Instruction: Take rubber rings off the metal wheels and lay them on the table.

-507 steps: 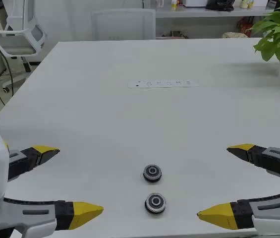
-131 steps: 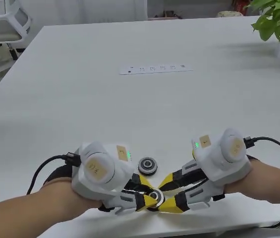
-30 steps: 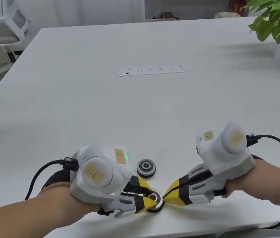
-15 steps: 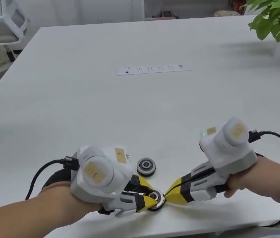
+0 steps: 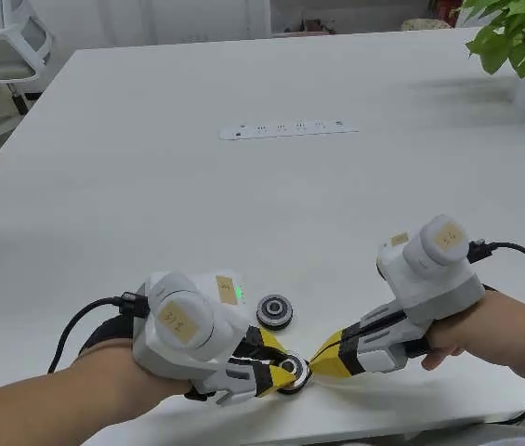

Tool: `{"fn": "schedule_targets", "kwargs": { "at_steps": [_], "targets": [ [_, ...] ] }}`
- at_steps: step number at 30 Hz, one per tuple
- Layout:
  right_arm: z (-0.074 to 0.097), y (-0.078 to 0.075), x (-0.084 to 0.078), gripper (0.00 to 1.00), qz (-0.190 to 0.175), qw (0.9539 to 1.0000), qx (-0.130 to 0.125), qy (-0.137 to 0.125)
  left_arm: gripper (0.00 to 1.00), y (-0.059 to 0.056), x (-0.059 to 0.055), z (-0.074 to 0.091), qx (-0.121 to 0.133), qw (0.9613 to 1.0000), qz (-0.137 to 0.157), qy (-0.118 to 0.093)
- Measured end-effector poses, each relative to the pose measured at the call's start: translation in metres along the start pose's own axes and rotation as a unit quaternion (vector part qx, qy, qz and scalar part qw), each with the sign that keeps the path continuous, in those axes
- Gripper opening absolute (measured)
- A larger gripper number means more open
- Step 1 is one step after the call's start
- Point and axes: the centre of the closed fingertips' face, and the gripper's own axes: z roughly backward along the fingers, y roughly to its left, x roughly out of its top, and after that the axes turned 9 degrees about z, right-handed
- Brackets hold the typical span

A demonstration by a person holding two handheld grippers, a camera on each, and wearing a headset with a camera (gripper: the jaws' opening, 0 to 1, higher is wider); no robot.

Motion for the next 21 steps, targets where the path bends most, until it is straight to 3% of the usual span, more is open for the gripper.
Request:
{"fn": "schedule_targets", "kwargs": {
  "at_steps": [2, 10, 15, 21],
  "targets": [
    [0.0010, 0.0012, 0.0036, 0.00, -0.007, 0.9999, 0.004, -0.012, 0.12, 0.0000, 0.0000, 0.0000, 0.000, 1.0000, 0.000, 0.000],
    [-0.0008, -0.0007, 0.0007, 0.00, -0.025, 0.9996, 0.001, -0.009, 0.12, 0.0002, -0.0002, -0.0002, 0.001, 1.0000, 0.000, 0.000],
    [-0.0002, -0.0007, 0.0054, 0.00, -0.052, 0.9983, 0.007, -0.028, 0.12, 0.0003, 0.0000, -0.0004, 0.003, 1.0000, -0.001, 0.000],
    [-0.0010, 0.0001, 0.0078, 0.00, -0.044, 0.9984, 0.007, -0.034, 0.12, 0.0006, 0.0003, -0.0008, 0.006, 1.0000, -0.002, 0.001]
  ]
}}
